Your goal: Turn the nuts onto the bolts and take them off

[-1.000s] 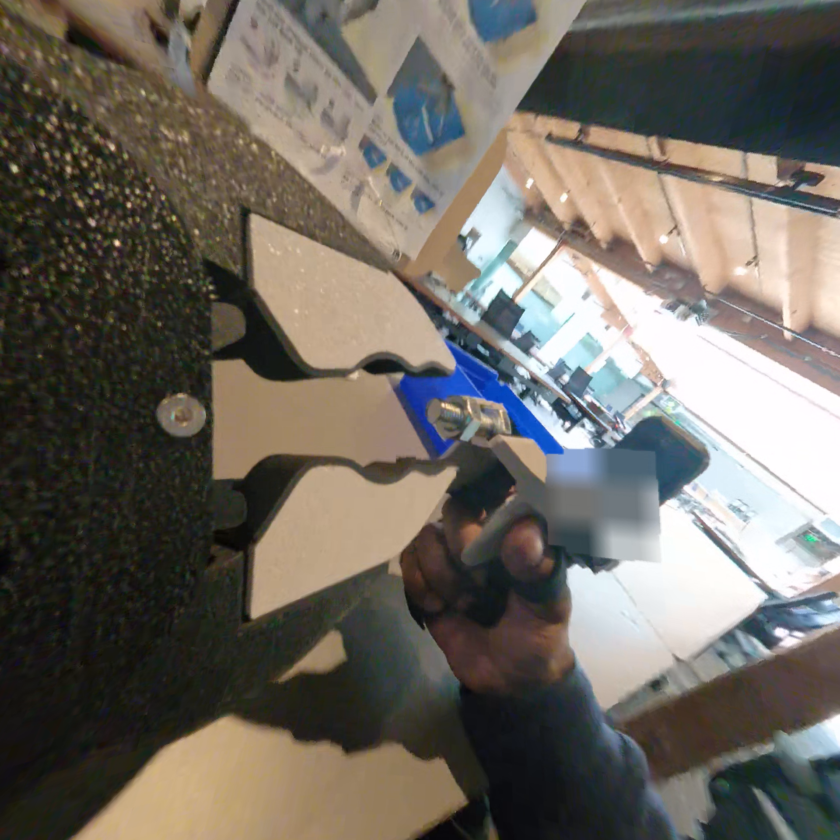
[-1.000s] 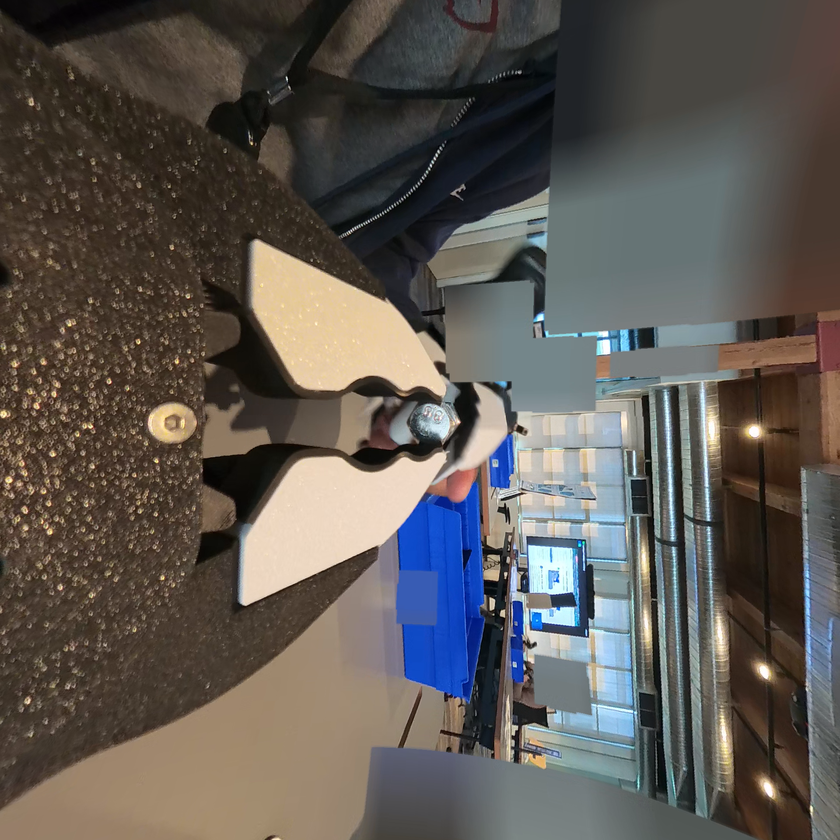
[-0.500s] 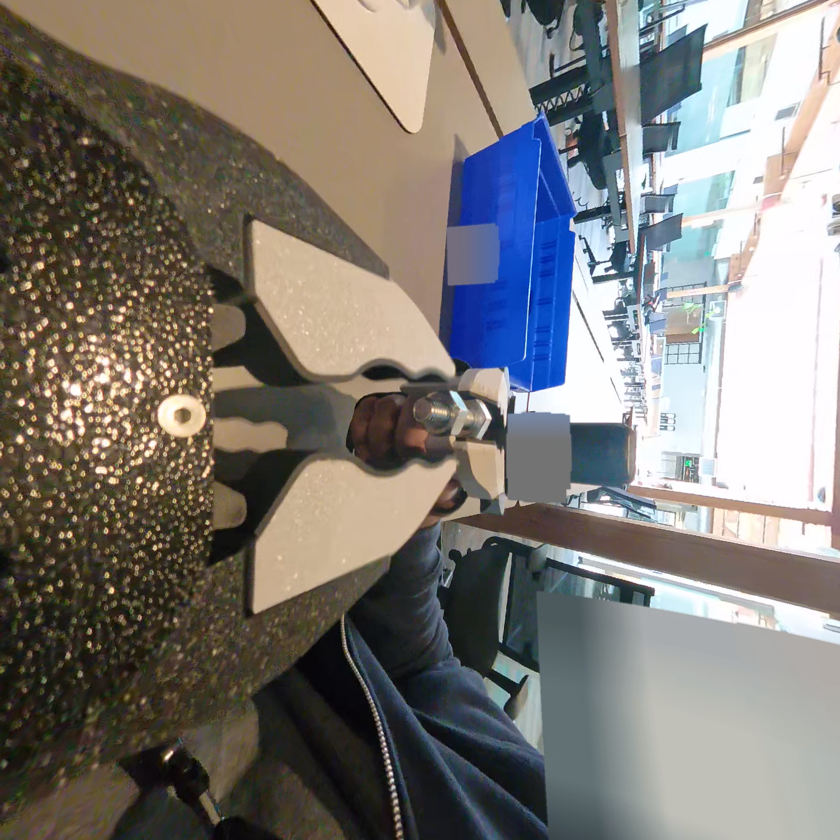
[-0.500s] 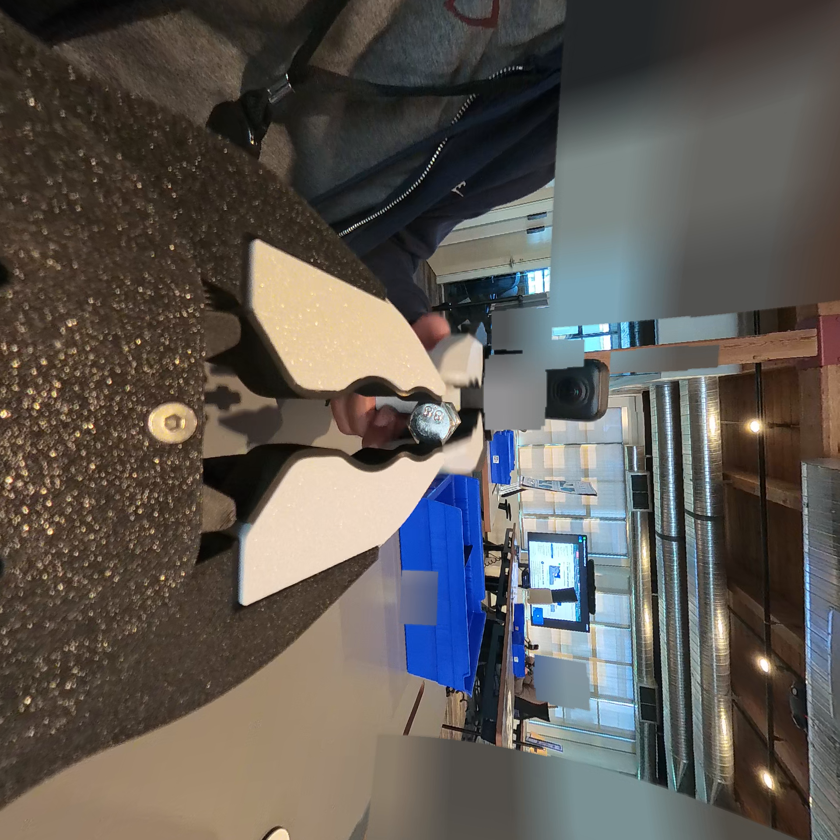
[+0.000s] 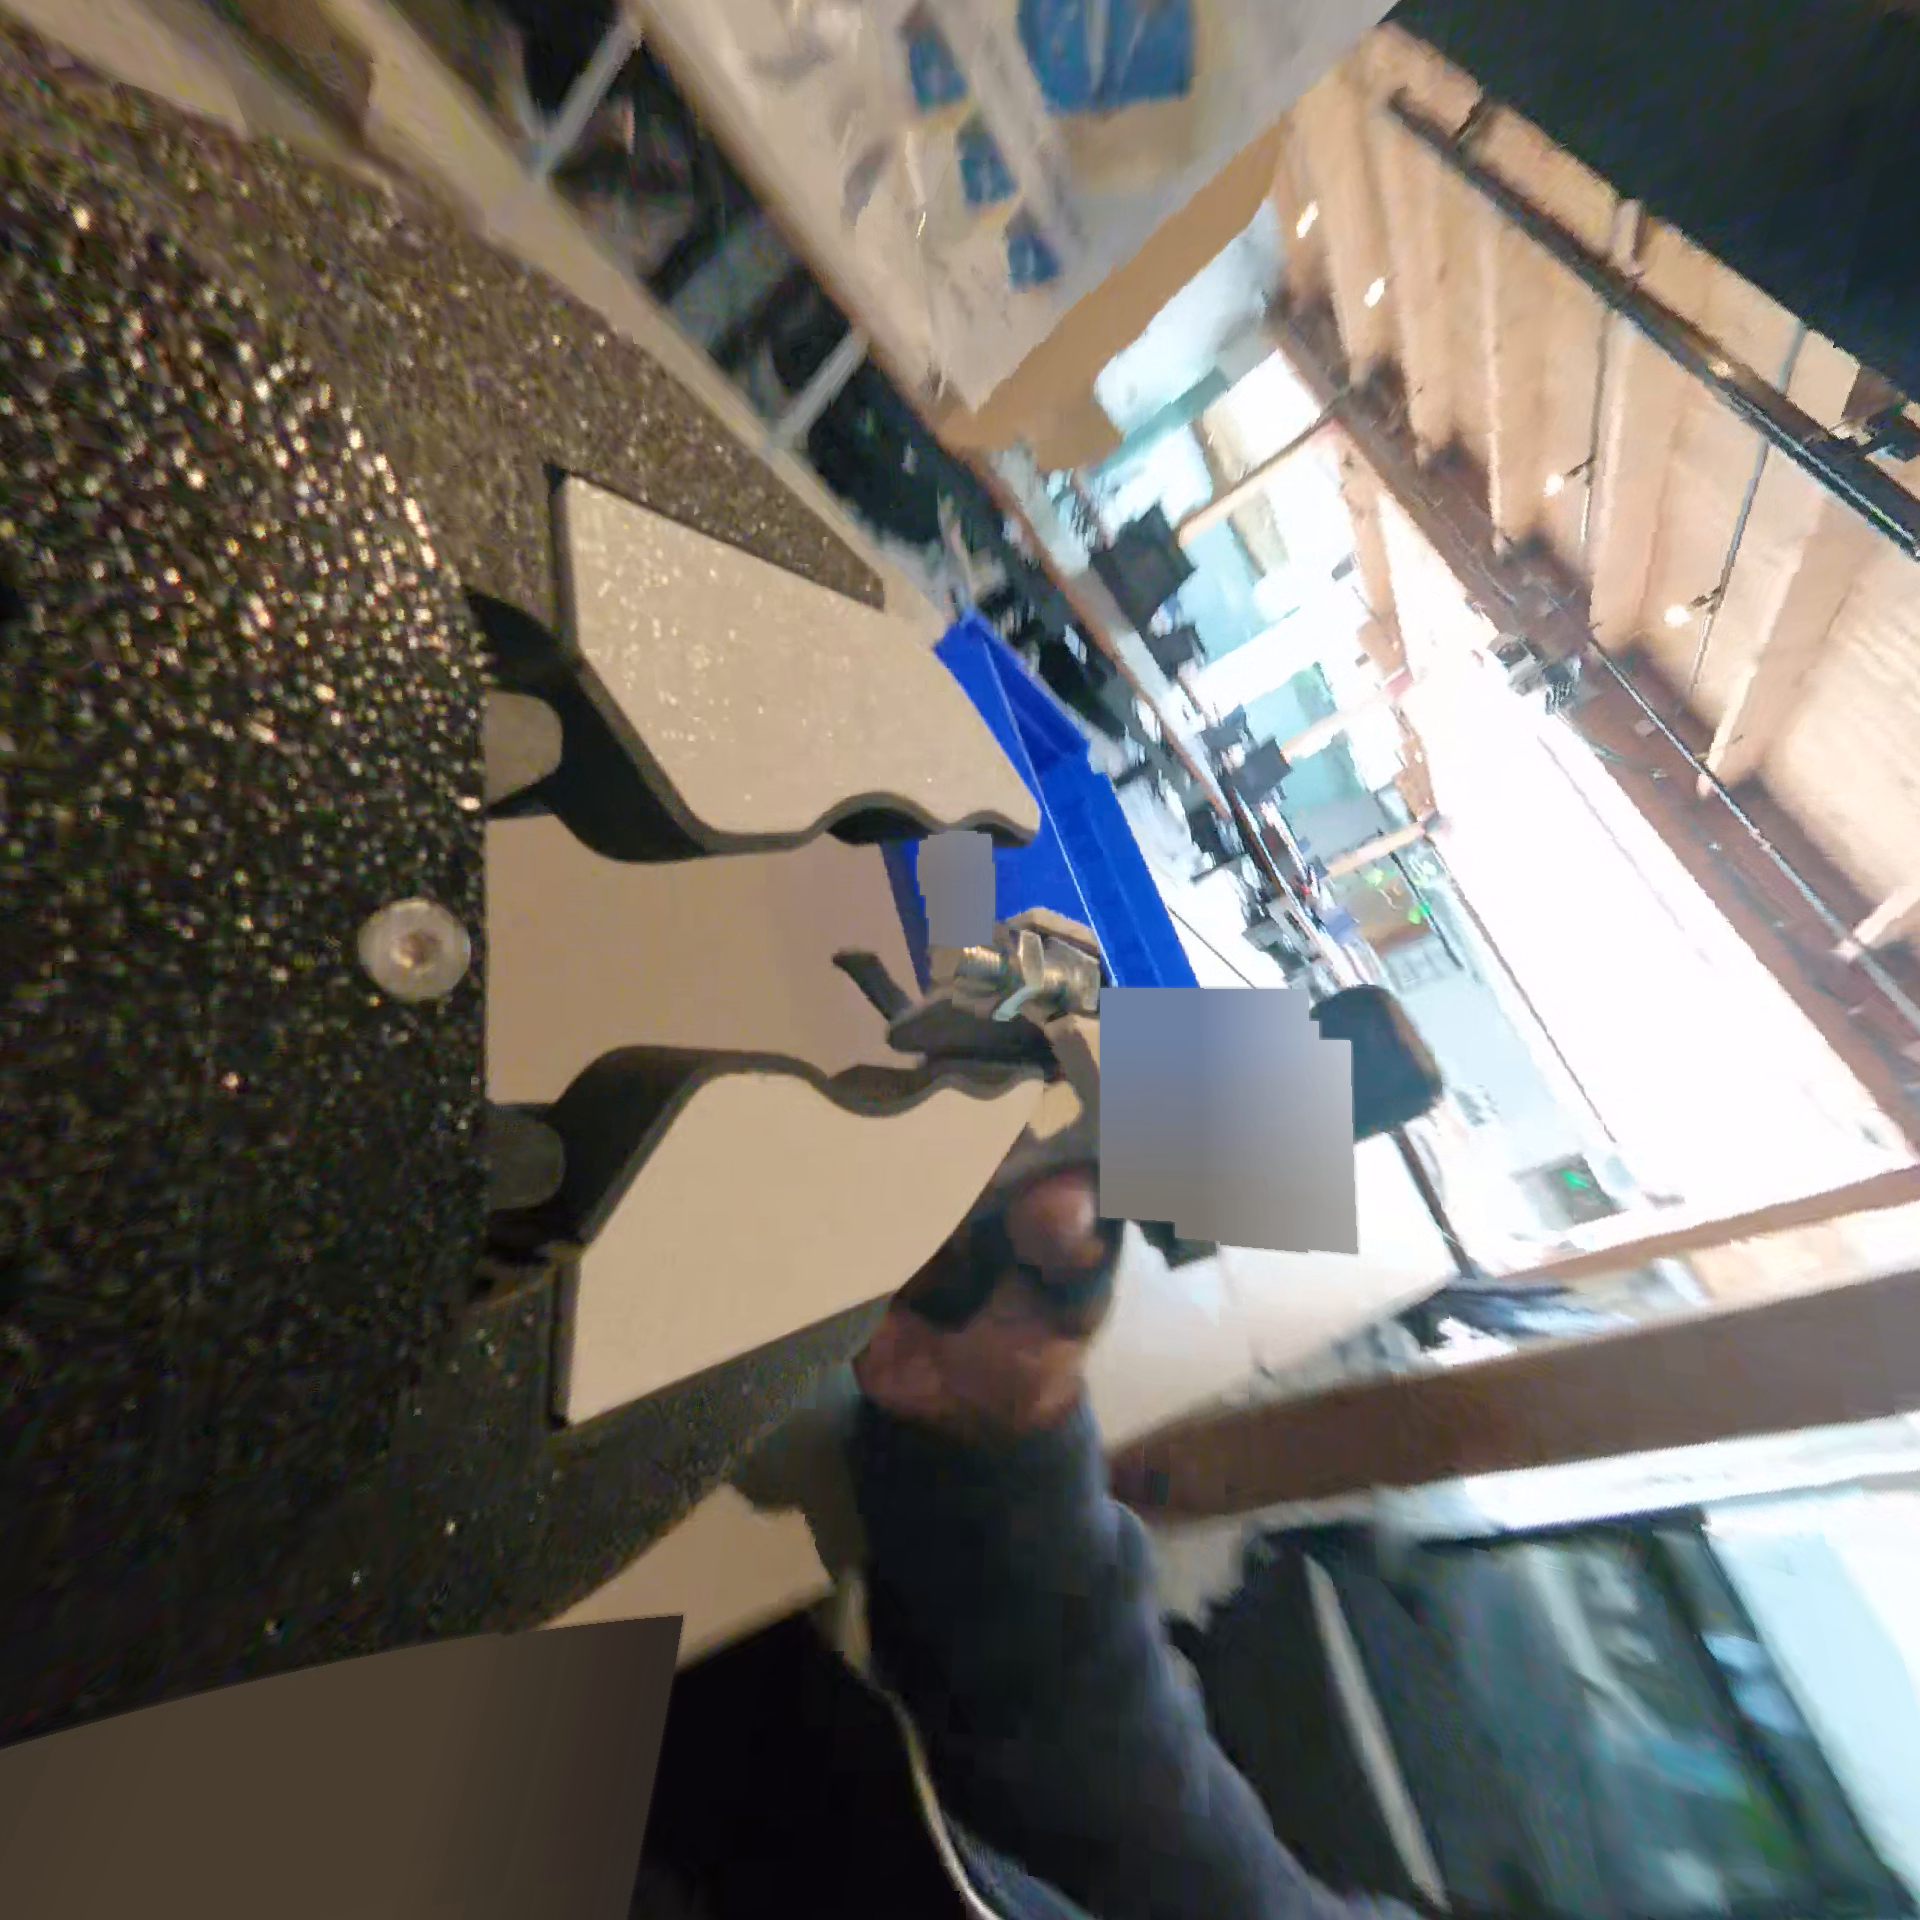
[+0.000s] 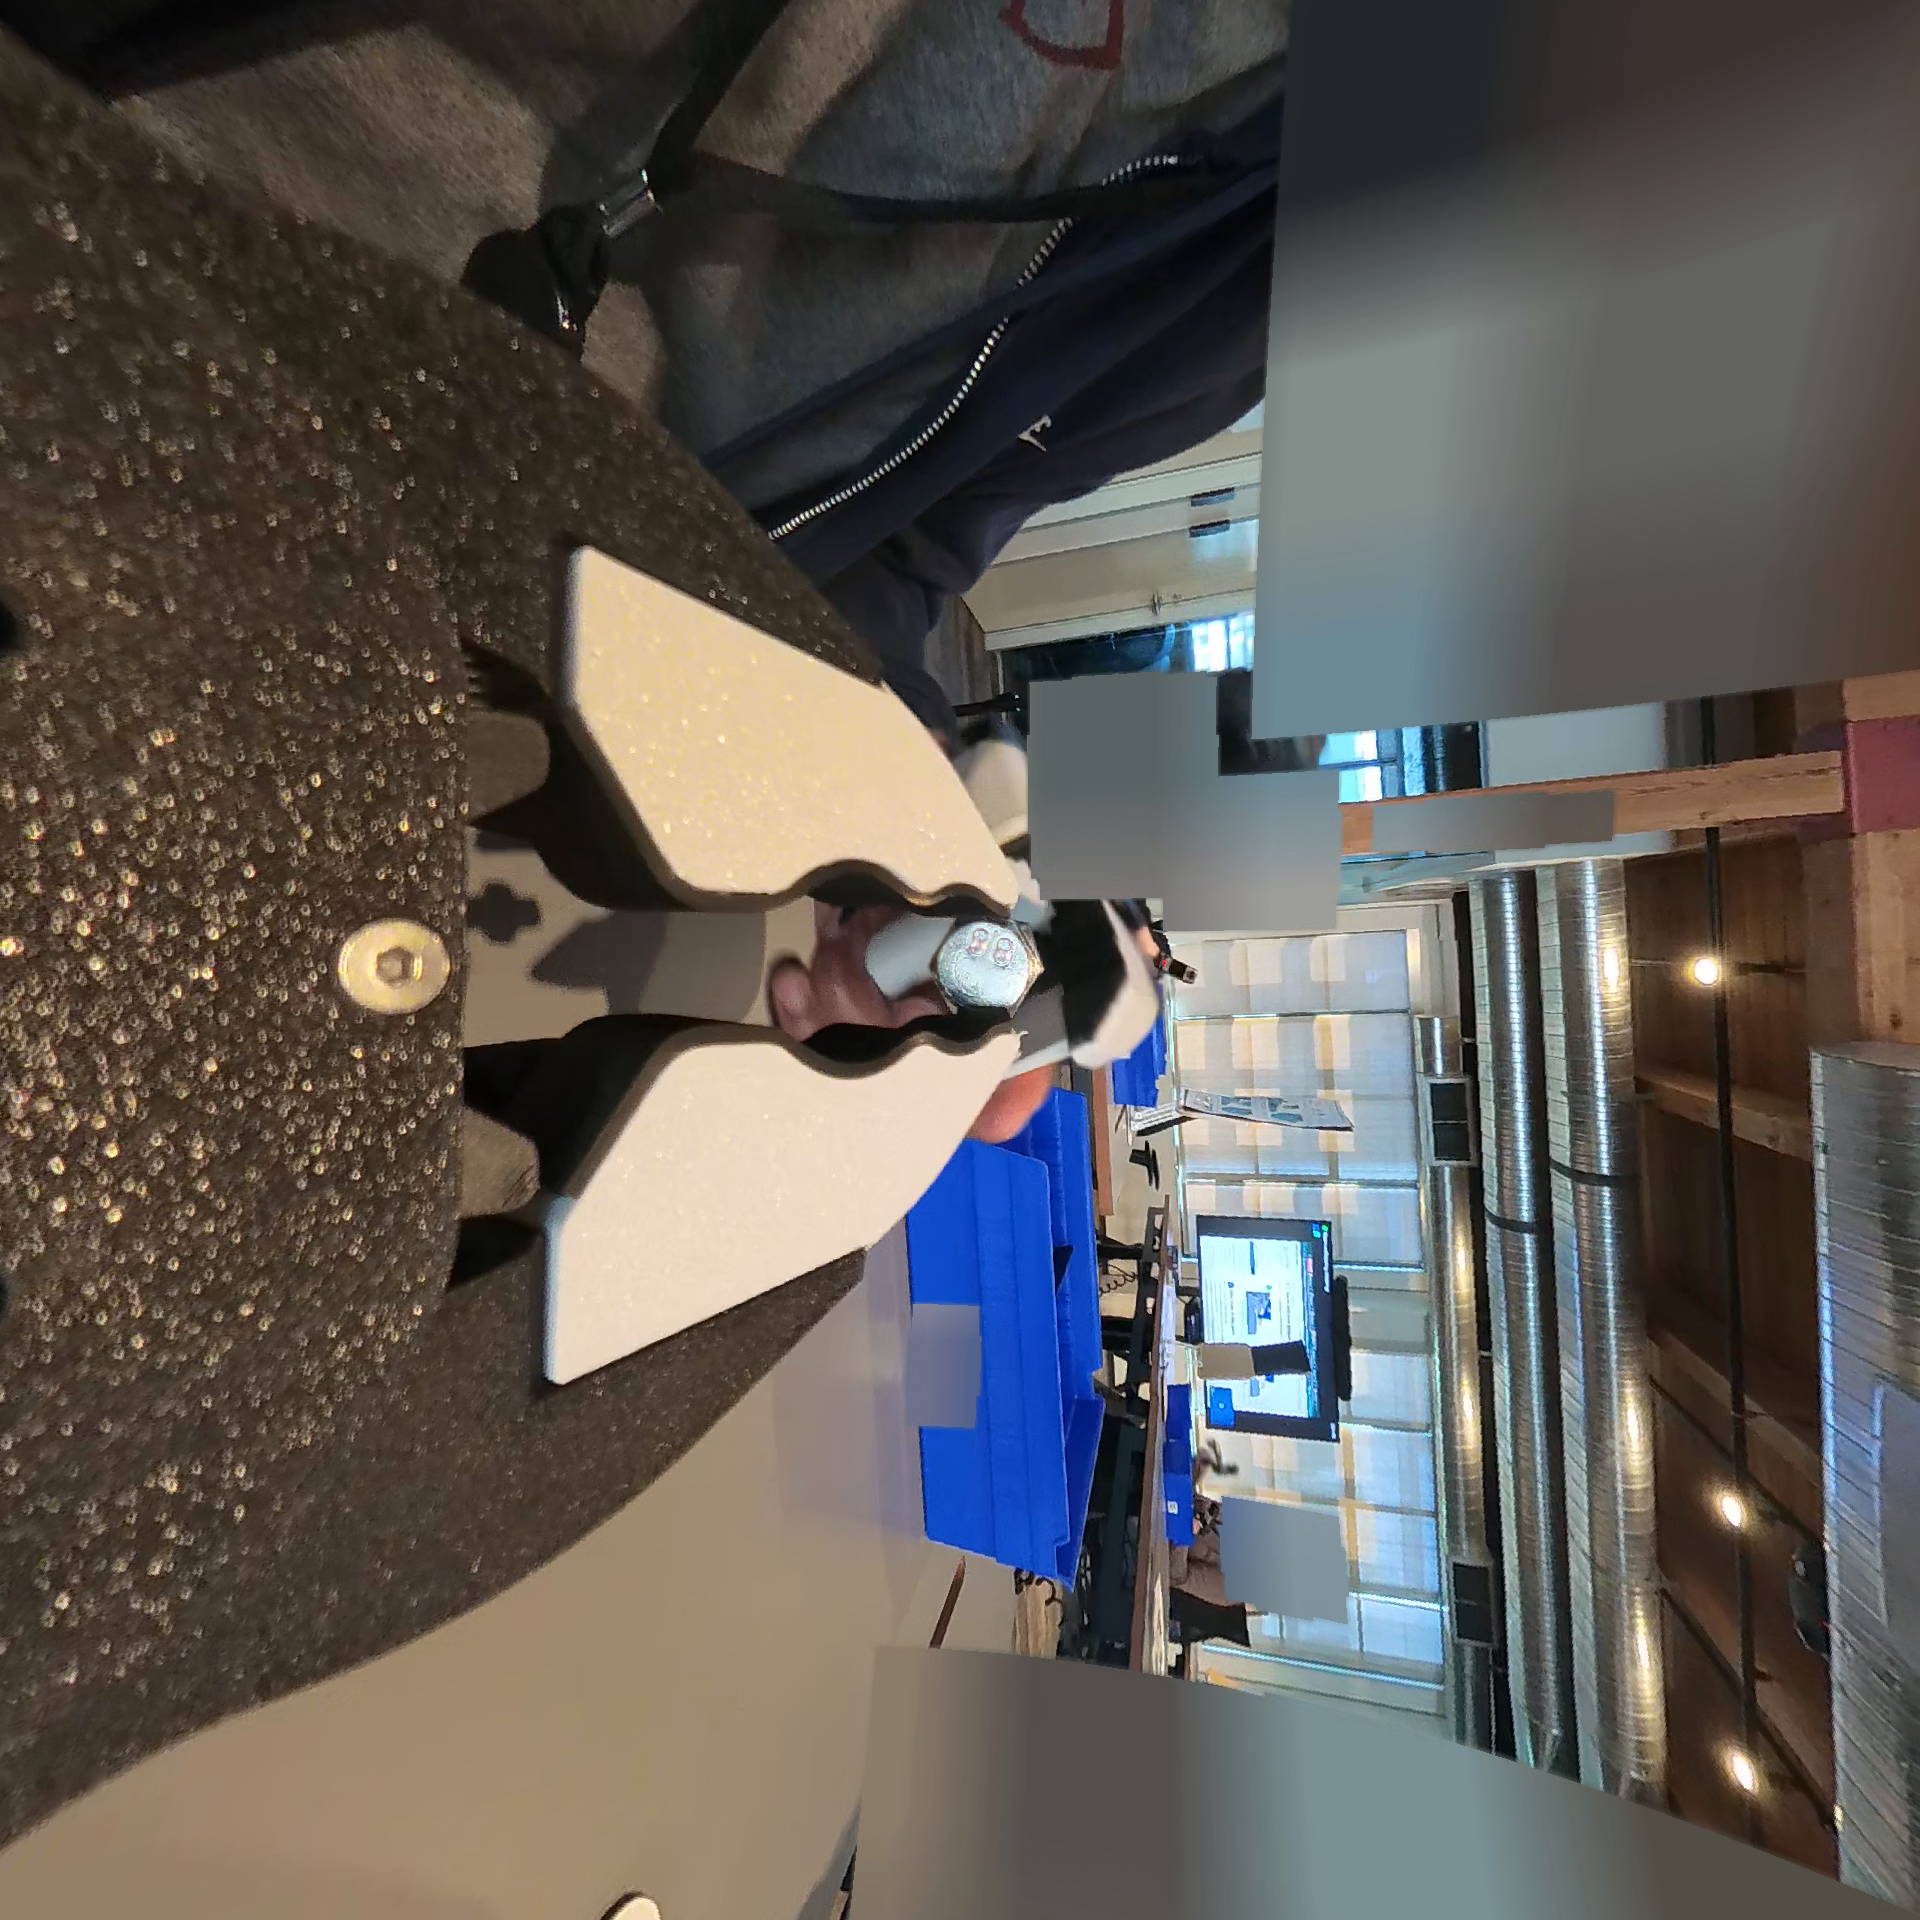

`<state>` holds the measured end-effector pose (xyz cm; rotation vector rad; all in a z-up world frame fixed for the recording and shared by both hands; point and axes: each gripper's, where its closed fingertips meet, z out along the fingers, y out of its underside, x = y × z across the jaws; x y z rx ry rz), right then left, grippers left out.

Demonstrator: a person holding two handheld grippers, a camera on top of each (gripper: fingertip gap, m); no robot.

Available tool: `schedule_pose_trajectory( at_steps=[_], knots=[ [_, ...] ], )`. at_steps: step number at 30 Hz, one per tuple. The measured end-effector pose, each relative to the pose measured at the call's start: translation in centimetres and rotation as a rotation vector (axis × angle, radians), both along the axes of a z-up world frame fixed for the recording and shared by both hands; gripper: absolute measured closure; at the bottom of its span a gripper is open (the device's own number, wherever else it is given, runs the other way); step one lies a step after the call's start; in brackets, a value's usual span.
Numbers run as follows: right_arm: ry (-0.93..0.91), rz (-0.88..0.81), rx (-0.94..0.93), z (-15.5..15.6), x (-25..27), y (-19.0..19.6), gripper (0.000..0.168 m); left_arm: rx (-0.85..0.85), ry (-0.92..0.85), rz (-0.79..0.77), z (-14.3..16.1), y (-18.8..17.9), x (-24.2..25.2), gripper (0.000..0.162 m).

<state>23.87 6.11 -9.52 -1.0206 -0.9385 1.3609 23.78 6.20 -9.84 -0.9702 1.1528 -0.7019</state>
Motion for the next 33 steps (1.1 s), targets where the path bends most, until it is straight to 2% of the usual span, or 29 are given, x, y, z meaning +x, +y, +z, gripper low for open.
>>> schedule_pose_trajectory(
  at_steps=[3,7,10,13,16,21,23,25,26,30,33],
  knots=[
    [-0.002,-0.004,0.001,0.0,0.0,0.0,0.152,-0.252,-0.06,-0.063,0.3,0.5,-0.3,0.123],
    [-0.001,-0.01,0.001,0.0,0.0,0.1,0.152,-0.5,-0.058,-0.17,-0.1,0.1,-0.1,0.124],
    [-0.001,-0.011,-0.002,0.0,0.0,0.2,0.152,-0.585,-0.048,-0.213,-0.4,-0.4,0.2,0.126],
    [-0.004,-0.008,0.0,-0.1,0.0,0.1,0.152,-0.579,-0.047,-0.196,-0.6,-0.2,0.4,0.141],
    [-0.005,-0.008,-0.003,-0.1,-0.1,0.1,0.152,-0.439,-0.021,-0.139,-0.8,0.0,0.3,0.144],
    [-0.006,-0.007,-0.004,-0.1,-0.1,0.1,0.152,0.132,0.103,0.073,-0.9,0.4,0.2,0.144],
    [-0.003,-0.006,-0.004,-0.1,-0.1,0.1,0.152,0.233,0.119,0.113,-0.8,0.3,0.1,0.143],
    [0.002,-0.007,-0.006,0.0,0.0,0.1,0.152,0.156,0.082,0.07,-0.7,0.1,0.3,0.127],
    [0.005,-0.008,-0.007,0.0,0.0,0.2,0.152,0.072,0.048,0.027,-0.5,-0.1,0.3,0.125],
    [0.005,-0.01,-0.007,0.0,0.0,0.2,0.152,-0.268,-0.075,-0.076,0.3,0.3,-0.1,0.124],
    [0.004,-0.01,-0.007,0.0,0.0,0.2,0.152,-0.434,-0.07,-0.136,-0.1,0.3,0.0,0.124]
  ],
)
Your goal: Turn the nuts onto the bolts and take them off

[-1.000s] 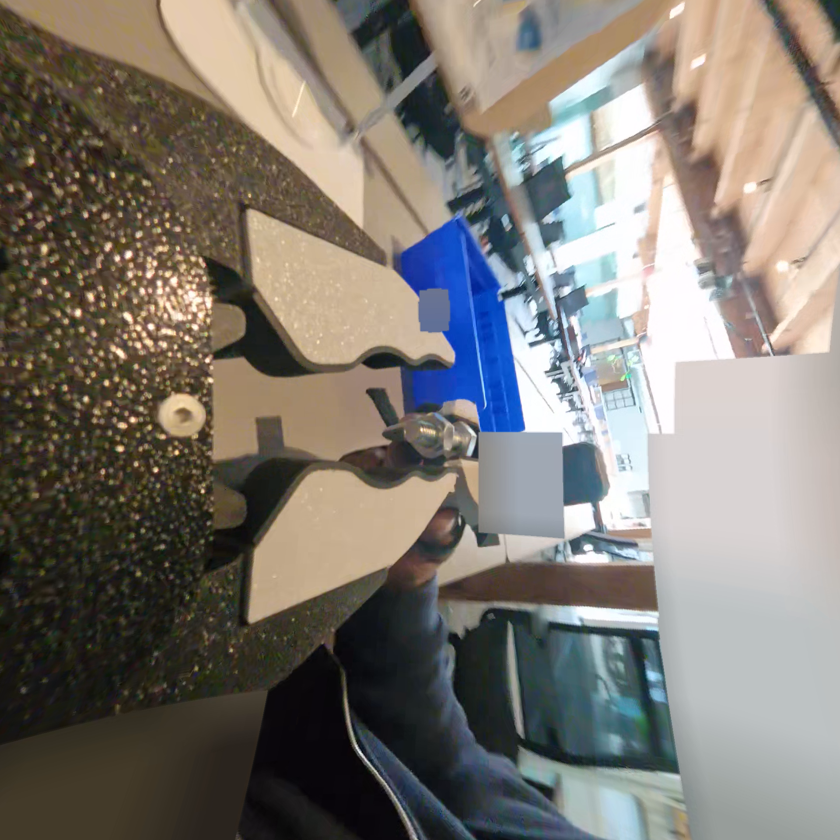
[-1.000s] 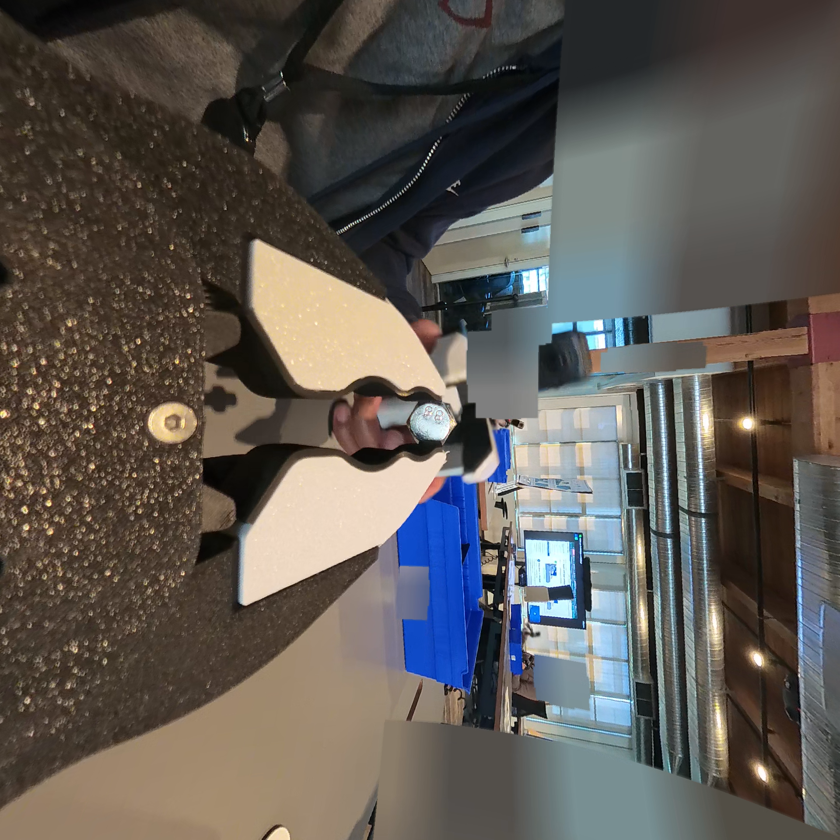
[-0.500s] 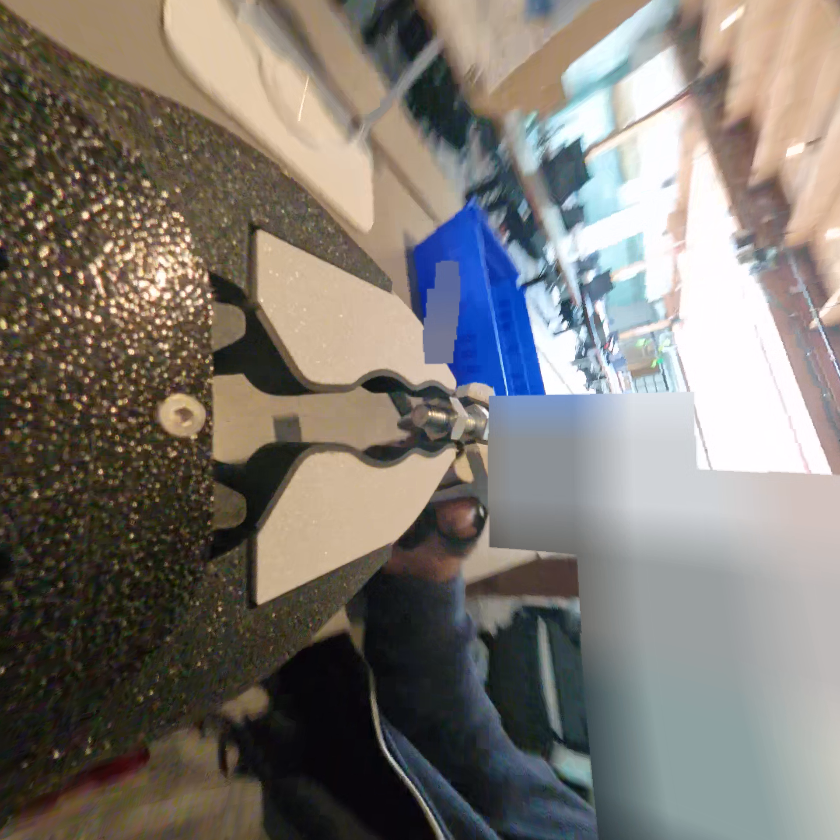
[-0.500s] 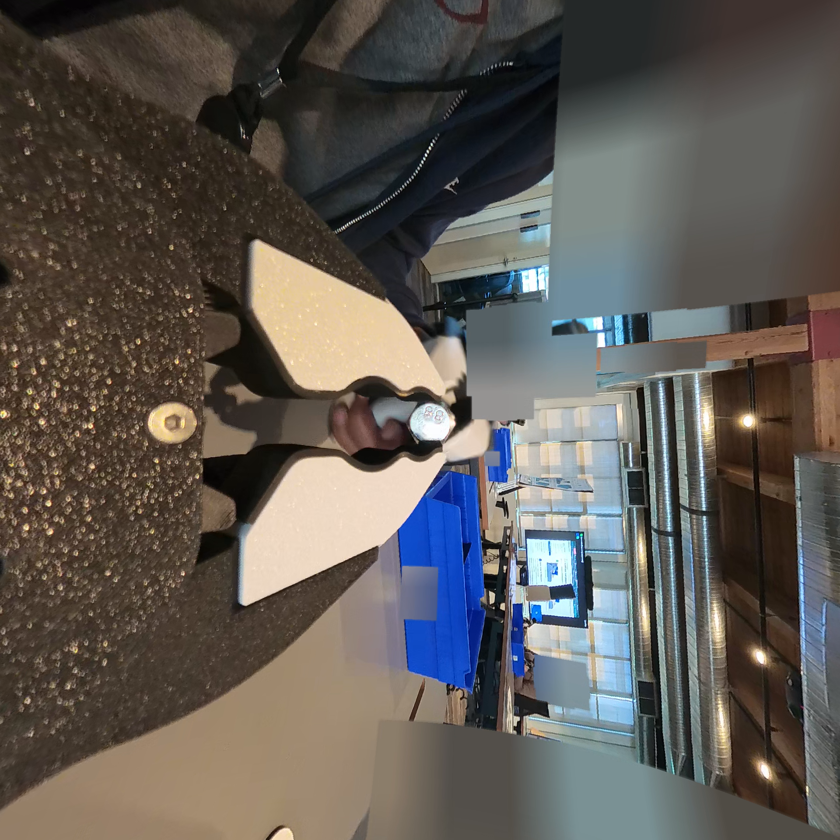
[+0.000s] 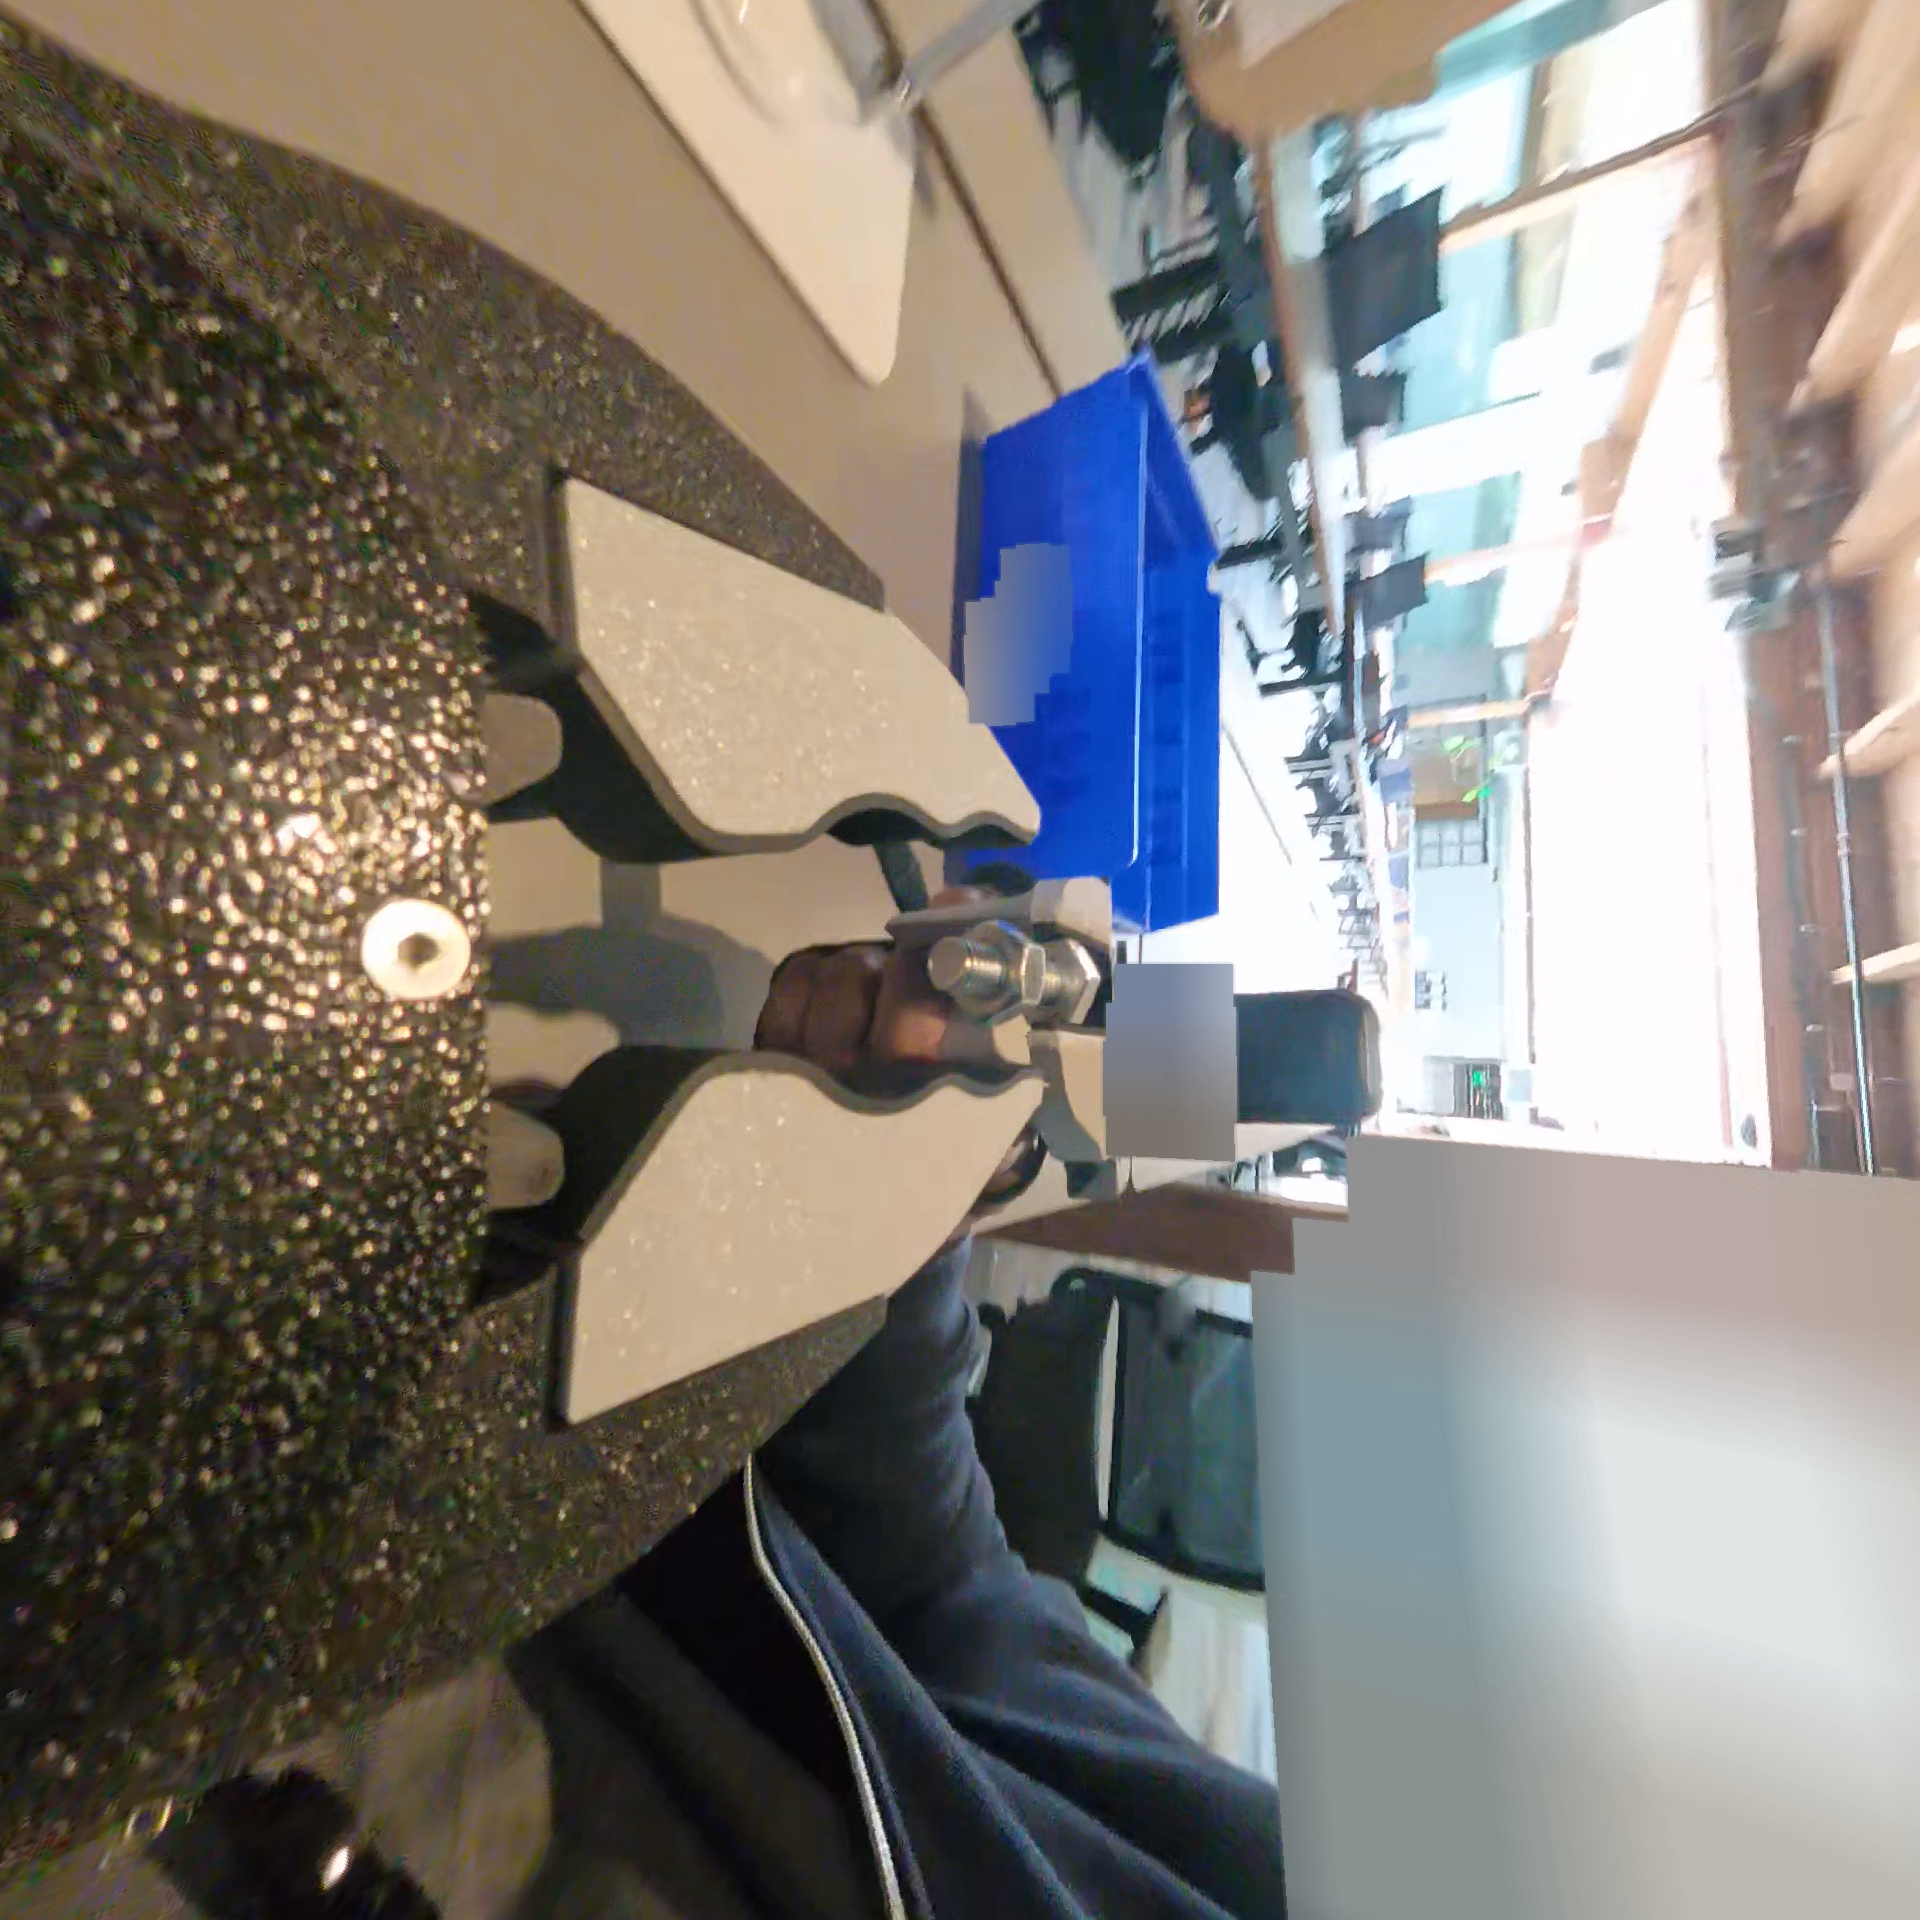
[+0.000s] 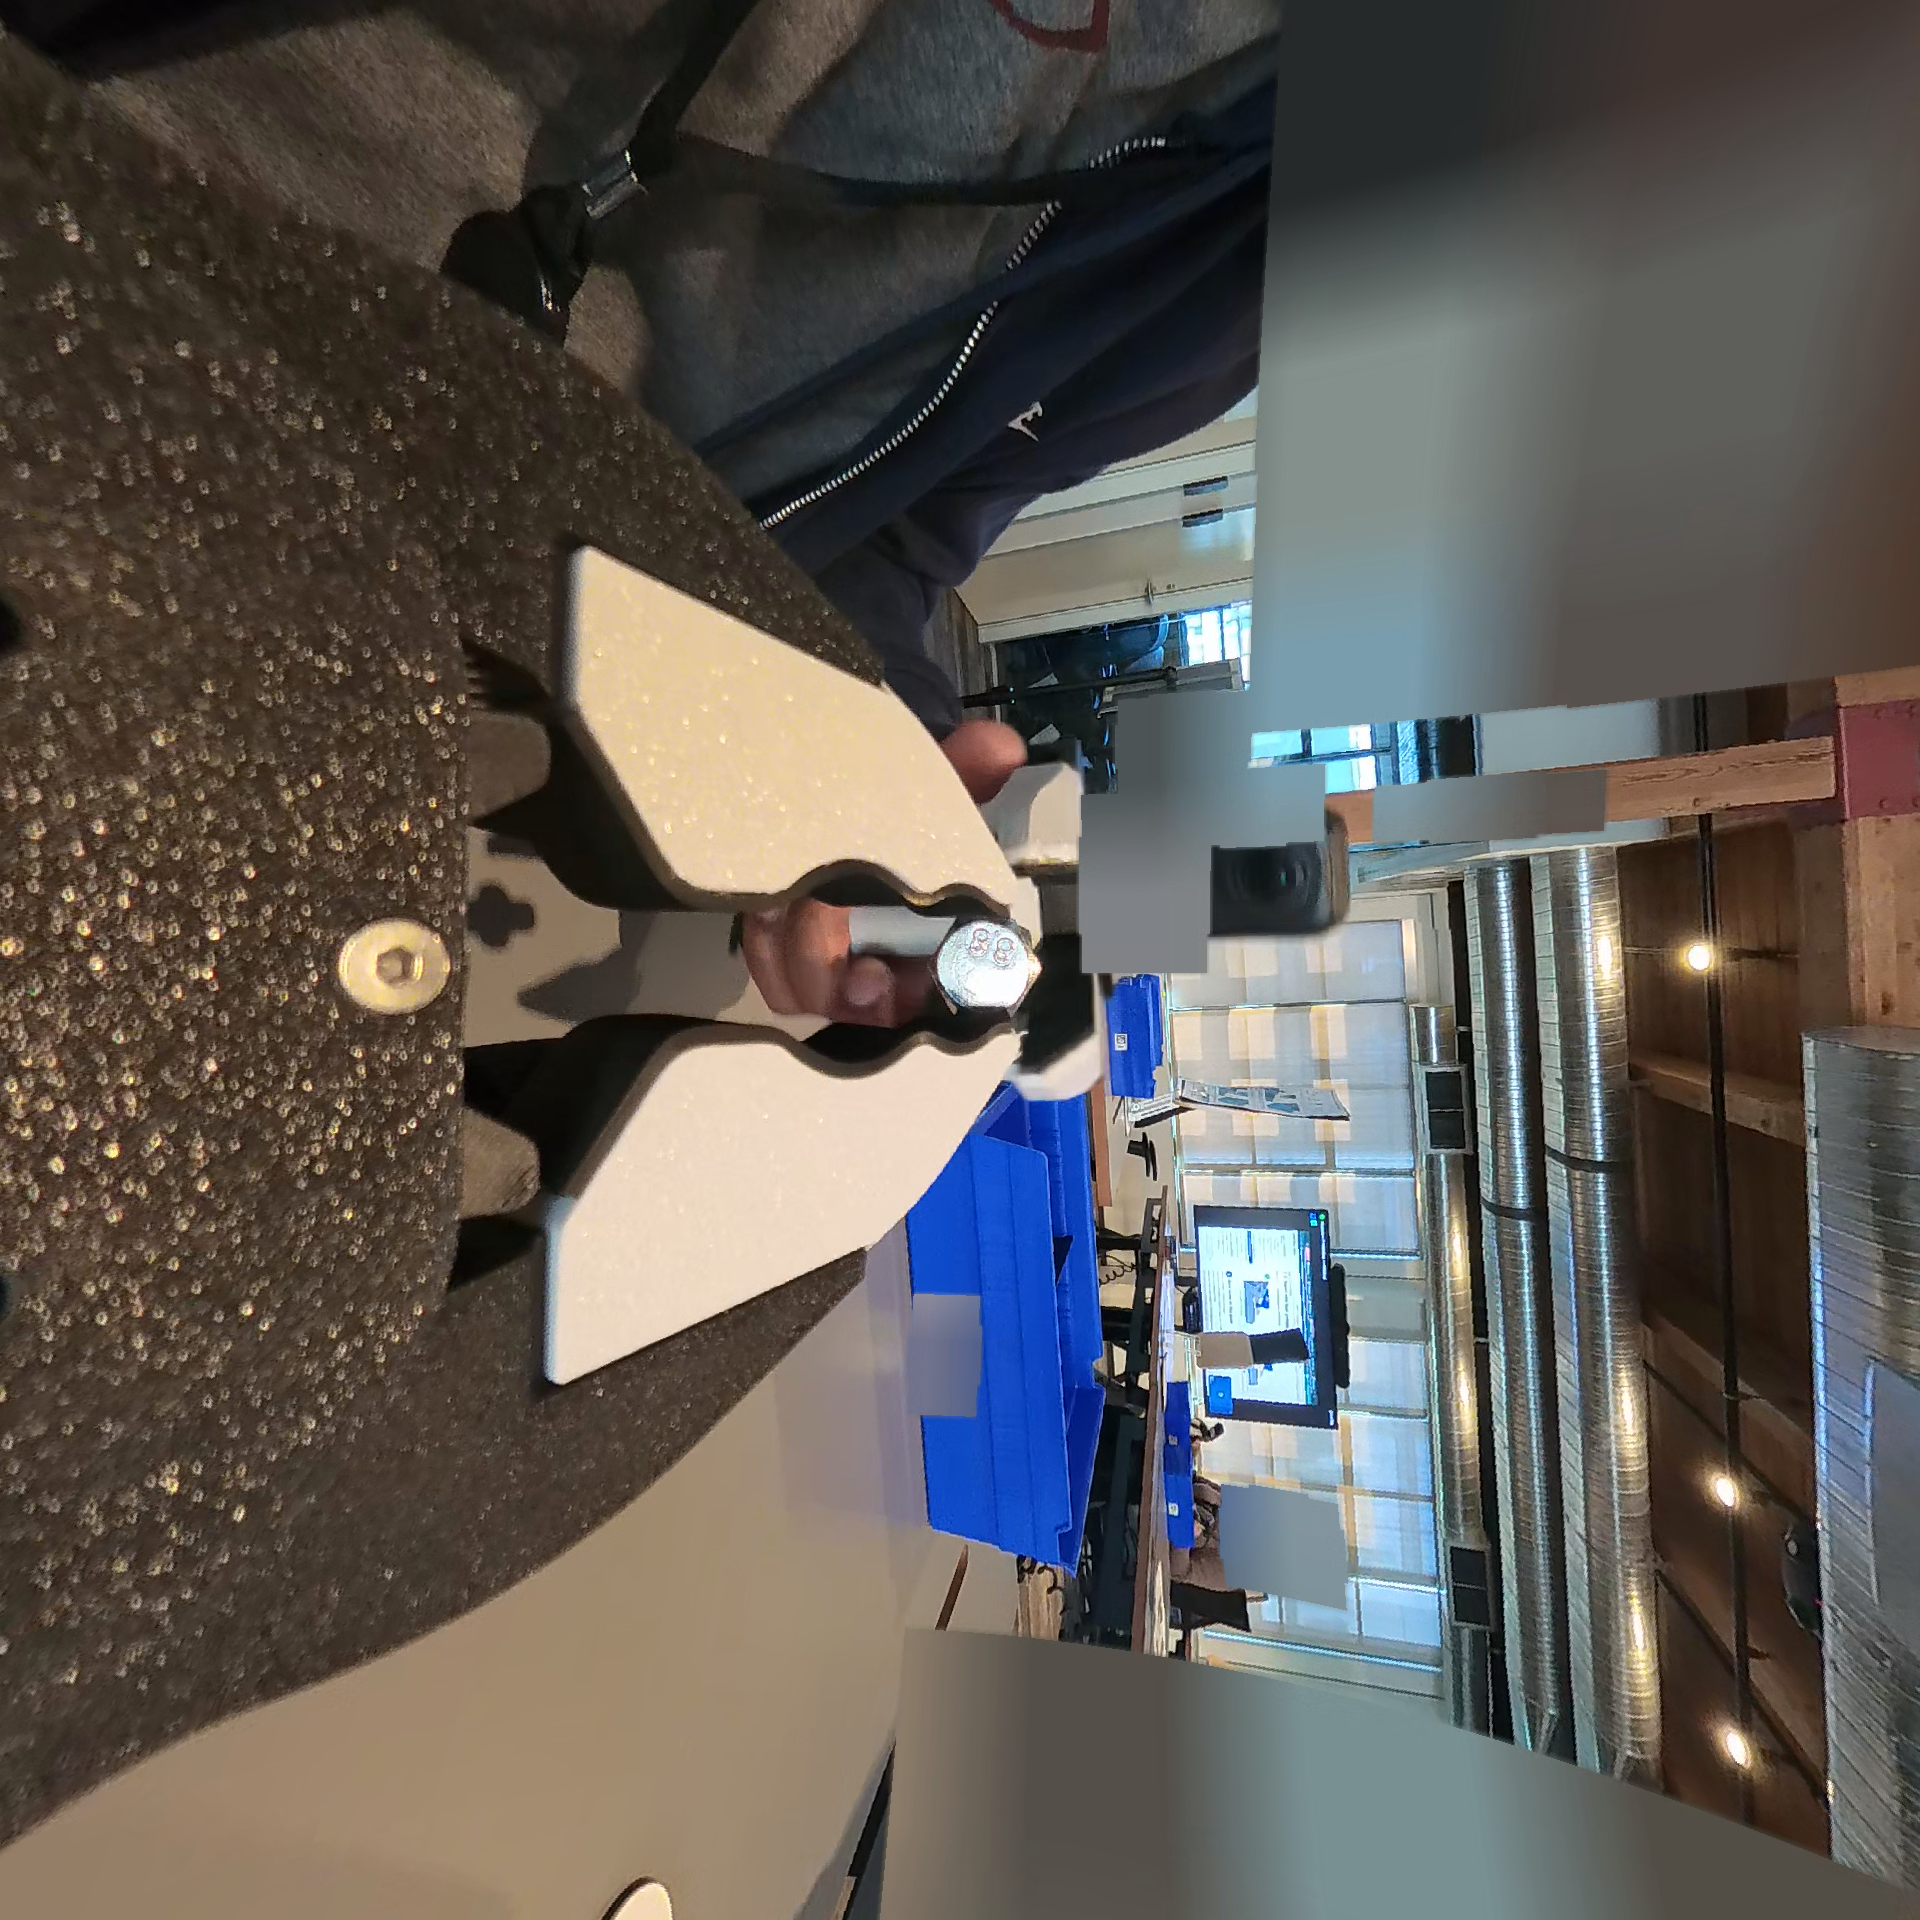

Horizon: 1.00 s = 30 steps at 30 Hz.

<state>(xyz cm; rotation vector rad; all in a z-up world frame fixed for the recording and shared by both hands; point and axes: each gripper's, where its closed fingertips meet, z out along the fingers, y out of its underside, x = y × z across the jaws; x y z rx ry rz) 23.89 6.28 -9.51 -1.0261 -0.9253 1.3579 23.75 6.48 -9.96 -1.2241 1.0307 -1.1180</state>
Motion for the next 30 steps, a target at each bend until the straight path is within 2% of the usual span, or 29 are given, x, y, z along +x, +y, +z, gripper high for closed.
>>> schedule_pose_trajectory(
  at_steps=[4,6,7,9,11,15,17,19,22,25,30],
  knots=[
    [-0.005,-0.002,0.003,0.0,-0.1,0.0,0.152,-0.132,-0.007,-0.051,-0.2,-0.3,0.4,0.126],
    [-0.006,-0.001,0.004,-0.1,-0.1,0.0,0.152,-0.175,0.004,-0.067,-0.5,-0.4,0.6,0.137],
    [-0.005,0.0,0.004,0.0,-0.1,0.0,0.152,-0.177,0.007,-0.061,-0.6,-0.4,0.6,0.143],
    [-0.007,-0.001,0.003,-0.1,-0.1,0.0,0.152,-0.118,0.014,-0.043,-0.7,-0.3,0.6,0.143],
    [-0.006,0.001,0.001,-0.1,-0.1,0.0,0.152,0.036,0.041,0.014,-0.7,-0.2,0.6,0.143],
    [-0.005,0.0,0.001,-0.1,-0.1,0.0,0.152,0.555,0.175,0.213,-0.8,0.2,0.5,0.143],
    [-0.003,0.001,0.002,-0.1,-0.1,-0.1,0.152,0.693,0.211,0.271,-0.8,0.2,0.5,0.142],
    [0.003,0.001,-0.001,0.0,0.0,0.0,0.152,0.615,0.177,0.243,-0.7,0.1,0.6,0.126],
    [0.009,-0.002,-0.002,0.1,0.1,0.0,0.152,0.354,0.035,0.138,0.1,-0.2,0.4,0.12],
    [0.01,-0.004,-0.001,0.1,0.1,0.1,0.152,0.104,-0.046,0.069,0.6,0.4,-0.1,0.12],
    [0.008,-0.011,0.005,0.1,0.1,0.1,0.152,-0.235,-0.058,-0.068,-0.1,0.4,0.1,0.125]
  ],
)
